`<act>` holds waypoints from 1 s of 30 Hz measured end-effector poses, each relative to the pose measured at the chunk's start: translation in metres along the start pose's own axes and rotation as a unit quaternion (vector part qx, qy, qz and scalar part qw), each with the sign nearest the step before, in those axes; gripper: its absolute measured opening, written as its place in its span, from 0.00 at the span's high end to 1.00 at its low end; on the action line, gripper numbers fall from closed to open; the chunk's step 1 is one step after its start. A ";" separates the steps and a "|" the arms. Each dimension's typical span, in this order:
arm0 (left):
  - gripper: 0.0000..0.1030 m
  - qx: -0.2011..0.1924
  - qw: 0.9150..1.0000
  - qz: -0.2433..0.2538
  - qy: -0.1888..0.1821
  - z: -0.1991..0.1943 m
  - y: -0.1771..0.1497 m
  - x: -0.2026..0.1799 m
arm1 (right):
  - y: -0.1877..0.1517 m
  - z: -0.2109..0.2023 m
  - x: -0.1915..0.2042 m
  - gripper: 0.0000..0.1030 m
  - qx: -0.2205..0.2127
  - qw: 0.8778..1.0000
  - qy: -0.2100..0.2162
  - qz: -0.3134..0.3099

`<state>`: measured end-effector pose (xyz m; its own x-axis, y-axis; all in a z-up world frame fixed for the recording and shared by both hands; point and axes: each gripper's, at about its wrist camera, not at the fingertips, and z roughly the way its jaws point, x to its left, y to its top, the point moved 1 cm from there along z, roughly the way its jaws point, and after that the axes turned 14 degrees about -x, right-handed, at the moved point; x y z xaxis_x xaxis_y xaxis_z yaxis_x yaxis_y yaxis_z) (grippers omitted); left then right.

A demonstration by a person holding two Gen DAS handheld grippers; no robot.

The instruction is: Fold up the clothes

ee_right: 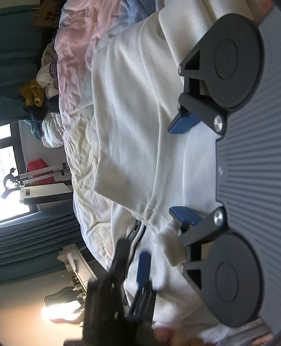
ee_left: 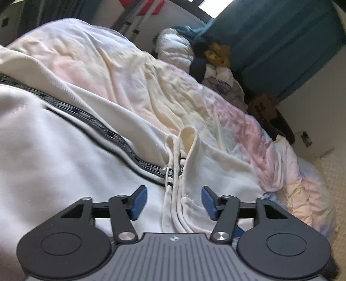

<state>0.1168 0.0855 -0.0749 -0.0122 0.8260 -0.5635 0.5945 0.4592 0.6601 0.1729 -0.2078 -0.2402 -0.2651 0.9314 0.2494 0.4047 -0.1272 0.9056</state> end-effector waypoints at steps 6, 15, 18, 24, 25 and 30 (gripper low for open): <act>0.17 -0.020 0.997 -0.055 0.054 -0.064 0.018 0.034 | 0.001 -0.006 0.000 0.28 0.003 1.000 0.001 0.007; 0.14 -0.034 0.982 -0.137 0.123 -0.137 0.019 0.123 | 0.002 -0.008 -0.002 0.28 0.005 1.000 -0.001 0.017; 0.14 -0.063 0.965 -0.224 0.123 -0.156 0.017 0.155 | 0.002 -0.009 -0.002 0.28 0.003 1.000 -0.004 0.025; 0.13 -0.062 0.954 -0.261 0.135 -0.160 0.017 0.174 | 0.008 -0.017 -0.002 0.27 -0.035 0.998 -0.005 0.042; 0.14 -0.052 0.955 -0.258 0.134 -0.156 0.017 0.174 | 0.010 -0.018 -0.002 0.27 -0.044 0.998 -0.003 0.045; 0.13 -0.042 0.952 -0.271 0.135 -0.153 0.015 0.178 | 0.001 -0.006 0.001 0.28 -0.015 0.999 -0.006 0.029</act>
<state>0.0005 0.2888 -0.0894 -0.5123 0.5087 -0.6919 0.3756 0.8573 0.3522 0.1677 -0.2093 -0.2366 -0.2310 0.9263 0.2976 0.3927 -0.1911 0.8996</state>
